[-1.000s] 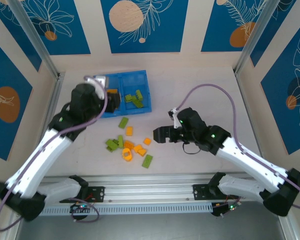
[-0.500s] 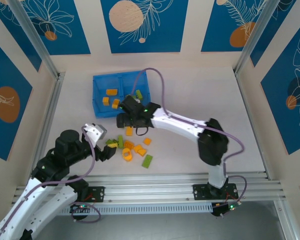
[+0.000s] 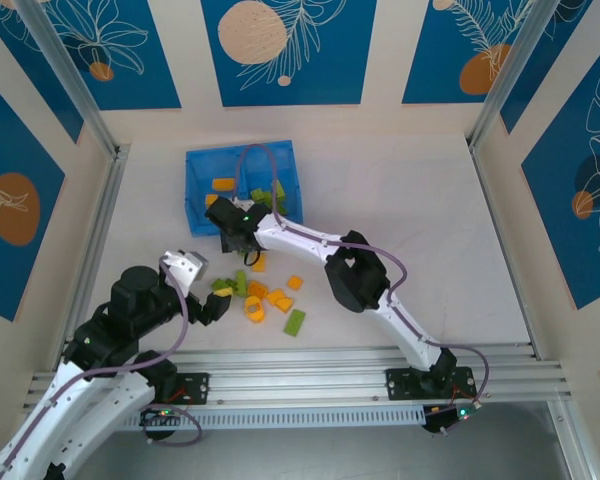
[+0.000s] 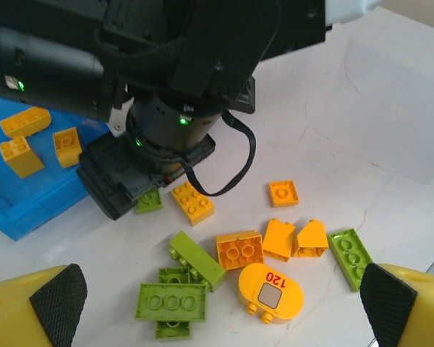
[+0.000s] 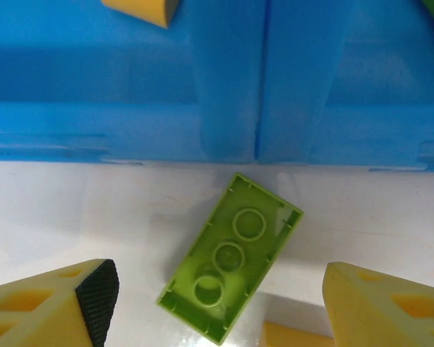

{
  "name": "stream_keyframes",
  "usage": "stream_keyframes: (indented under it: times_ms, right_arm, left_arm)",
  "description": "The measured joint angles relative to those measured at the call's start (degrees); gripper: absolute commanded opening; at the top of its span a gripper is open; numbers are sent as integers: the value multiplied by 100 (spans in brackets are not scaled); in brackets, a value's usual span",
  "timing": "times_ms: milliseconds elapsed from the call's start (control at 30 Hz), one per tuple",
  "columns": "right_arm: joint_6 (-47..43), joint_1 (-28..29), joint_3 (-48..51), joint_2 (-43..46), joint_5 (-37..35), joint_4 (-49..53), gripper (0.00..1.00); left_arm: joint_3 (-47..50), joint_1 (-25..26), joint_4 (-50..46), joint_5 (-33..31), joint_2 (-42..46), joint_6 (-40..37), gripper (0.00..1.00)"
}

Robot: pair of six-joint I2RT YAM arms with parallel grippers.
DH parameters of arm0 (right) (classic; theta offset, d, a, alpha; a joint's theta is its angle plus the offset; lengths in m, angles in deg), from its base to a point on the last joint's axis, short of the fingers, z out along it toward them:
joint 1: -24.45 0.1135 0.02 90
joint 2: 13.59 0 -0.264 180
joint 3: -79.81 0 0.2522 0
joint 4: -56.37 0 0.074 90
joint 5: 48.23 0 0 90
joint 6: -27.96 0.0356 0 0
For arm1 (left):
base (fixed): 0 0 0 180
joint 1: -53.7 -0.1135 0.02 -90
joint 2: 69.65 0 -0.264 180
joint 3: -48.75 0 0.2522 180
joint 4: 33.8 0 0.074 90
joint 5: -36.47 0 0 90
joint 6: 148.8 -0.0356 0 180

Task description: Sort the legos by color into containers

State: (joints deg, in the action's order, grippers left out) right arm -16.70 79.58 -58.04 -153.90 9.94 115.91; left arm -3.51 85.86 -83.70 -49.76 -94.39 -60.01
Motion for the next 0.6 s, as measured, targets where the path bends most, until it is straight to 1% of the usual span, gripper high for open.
stream_keyframes:
  times_ms: [100, 133, 233, 267, 367, 467, 600]
  right_arm:
    - [7, 0, -26, -98, -39, 31, 69]
    - [7, 0, -35, -131, -42, 33, 68]
    - [31, 0, -55, -232, -55, 31, 57]
    - [31, 0, -59, -251, -57, 28, 54]
    - [52, 0, -68, -354, -83, 42, 52]
    - [72, 0, -96, -356, -92, 46, 43]
    - [127, -2, -96, -358, -105, 114, 37]
  left_arm:
    - [0, 0, -13, -35, 20, -4, 100]
    - [0, 0, -22, -42, 20, -2, 100]
    - [0, 0, -37, -42, 20, -7, 100]
    - [0, 0, -37, -42, 20, -11, 100]
    - [0, 0, -39, -44, 20, -24, 100]
    - [0, 0, -39, -42, 20, -24, 100]
    - [0, 0, -39, -42, 20, -24, 100]
